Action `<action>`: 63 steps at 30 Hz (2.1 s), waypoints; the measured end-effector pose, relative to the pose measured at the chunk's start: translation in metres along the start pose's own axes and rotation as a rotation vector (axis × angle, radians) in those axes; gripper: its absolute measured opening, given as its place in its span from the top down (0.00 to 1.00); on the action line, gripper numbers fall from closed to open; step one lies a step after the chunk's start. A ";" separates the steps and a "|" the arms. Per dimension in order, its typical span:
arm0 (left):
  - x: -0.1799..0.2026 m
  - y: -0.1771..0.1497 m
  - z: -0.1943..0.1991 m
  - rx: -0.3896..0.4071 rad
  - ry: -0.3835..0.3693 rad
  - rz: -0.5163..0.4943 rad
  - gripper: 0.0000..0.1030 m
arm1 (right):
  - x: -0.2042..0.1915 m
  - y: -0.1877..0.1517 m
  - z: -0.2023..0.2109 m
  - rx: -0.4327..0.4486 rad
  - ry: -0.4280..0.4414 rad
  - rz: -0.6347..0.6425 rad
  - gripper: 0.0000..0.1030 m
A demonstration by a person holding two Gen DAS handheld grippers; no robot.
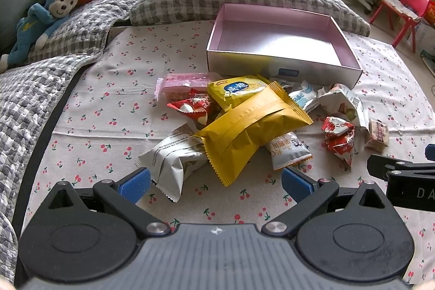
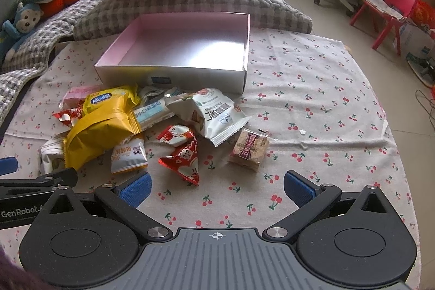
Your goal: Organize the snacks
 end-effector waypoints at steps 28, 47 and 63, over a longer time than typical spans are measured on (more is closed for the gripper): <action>-0.004 0.002 -0.002 -0.002 0.007 0.008 0.00 | -0.003 -0.001 -0.002 -0.005 0.004 0.002 0.00; -0.003 0.001 -0.003 -0.004 0.014 0.007 0.00 | -0.003 -0.001 -0.003 -0.005 0.009 0.000 0.00; -0.002 0.001 -0.001 0.000 0.013 0.007 0.00 | -0.004 -0.001 -0.004 -0.008 0.004 0.001 0.00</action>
Point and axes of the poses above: each gripper's, at about its wrist camera, not at the fingertips, and z roughly against the way its jaws point, x to its right, y to its top, the point moved 8 cm from there along -z, roughly the way its jaws point, and after that the axes turned 12 degrees about y, right-handed, at the moved point
